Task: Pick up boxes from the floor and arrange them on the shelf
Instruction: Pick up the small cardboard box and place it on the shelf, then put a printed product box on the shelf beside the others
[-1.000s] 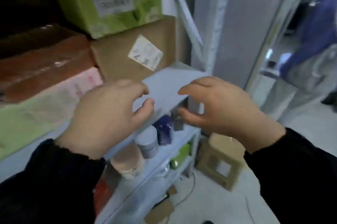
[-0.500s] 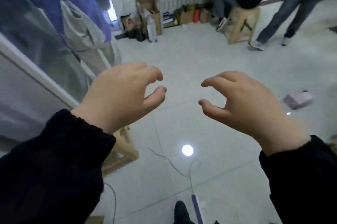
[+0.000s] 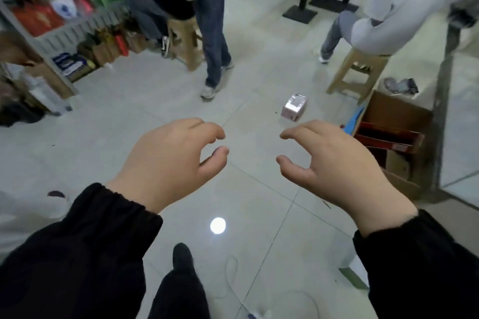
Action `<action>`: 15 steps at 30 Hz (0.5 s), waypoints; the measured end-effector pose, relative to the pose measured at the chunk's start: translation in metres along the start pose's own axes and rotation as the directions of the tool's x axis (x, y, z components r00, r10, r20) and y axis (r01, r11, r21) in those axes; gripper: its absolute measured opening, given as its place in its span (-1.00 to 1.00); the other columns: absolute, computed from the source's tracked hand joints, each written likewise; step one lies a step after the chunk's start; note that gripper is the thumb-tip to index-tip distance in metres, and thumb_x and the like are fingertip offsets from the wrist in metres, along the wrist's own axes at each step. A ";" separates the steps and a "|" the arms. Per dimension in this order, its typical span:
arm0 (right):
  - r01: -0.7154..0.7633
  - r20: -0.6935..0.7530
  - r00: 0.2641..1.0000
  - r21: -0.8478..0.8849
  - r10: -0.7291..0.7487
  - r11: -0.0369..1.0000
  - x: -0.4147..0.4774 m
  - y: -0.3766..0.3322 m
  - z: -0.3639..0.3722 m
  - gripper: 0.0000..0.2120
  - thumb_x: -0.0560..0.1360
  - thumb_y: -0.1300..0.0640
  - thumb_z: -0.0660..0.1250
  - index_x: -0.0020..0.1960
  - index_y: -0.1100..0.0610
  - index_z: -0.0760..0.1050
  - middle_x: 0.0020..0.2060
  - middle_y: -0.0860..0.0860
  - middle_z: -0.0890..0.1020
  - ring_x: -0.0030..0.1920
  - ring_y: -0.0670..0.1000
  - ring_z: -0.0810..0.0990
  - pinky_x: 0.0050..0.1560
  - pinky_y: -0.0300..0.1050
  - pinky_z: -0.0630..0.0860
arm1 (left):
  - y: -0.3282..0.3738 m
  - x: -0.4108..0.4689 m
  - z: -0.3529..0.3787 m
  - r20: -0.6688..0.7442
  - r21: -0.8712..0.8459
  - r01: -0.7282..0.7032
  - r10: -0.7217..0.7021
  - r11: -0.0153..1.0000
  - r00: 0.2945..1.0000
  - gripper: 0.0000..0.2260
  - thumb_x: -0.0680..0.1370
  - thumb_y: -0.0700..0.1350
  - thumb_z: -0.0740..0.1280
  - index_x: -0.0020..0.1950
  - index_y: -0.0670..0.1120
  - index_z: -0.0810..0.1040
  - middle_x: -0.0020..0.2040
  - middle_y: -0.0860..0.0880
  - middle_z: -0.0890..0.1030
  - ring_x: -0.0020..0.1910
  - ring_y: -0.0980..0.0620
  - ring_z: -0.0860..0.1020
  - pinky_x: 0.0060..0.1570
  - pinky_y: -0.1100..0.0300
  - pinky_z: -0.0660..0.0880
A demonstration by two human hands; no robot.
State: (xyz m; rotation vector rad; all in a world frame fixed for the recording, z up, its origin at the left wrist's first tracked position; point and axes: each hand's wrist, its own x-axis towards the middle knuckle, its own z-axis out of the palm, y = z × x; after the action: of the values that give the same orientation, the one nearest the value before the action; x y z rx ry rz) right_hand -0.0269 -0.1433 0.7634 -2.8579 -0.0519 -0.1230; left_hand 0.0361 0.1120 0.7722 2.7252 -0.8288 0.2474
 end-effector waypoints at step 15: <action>-0.503 -0.111 0.861 -0.041 0.496 0.864 0.182 0.034 0.009 -0.54 0.56 -0.25 0.24 0.39 -0.09 0.49 0.22 -0.13 0.57 0.27 -0.06 0.50 0.16 -0.07 0.54 | -0.098 0.306 0.060 0.212 -0.165 -0.377 0.406 0.912 0.889 -0.70 0.60 0.19 0.17 0.23 0.17 0.56 0.09 0.24 0.60 0.10 0.18 0.54 -0.06 0.15 0.45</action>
State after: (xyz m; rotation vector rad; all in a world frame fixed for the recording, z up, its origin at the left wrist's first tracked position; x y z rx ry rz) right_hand 0.1570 -0.1689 0.7615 -2.8196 0.7247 -0.1562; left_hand 0.3472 0.0130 0.7683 2.4825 -1.4178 -0.0588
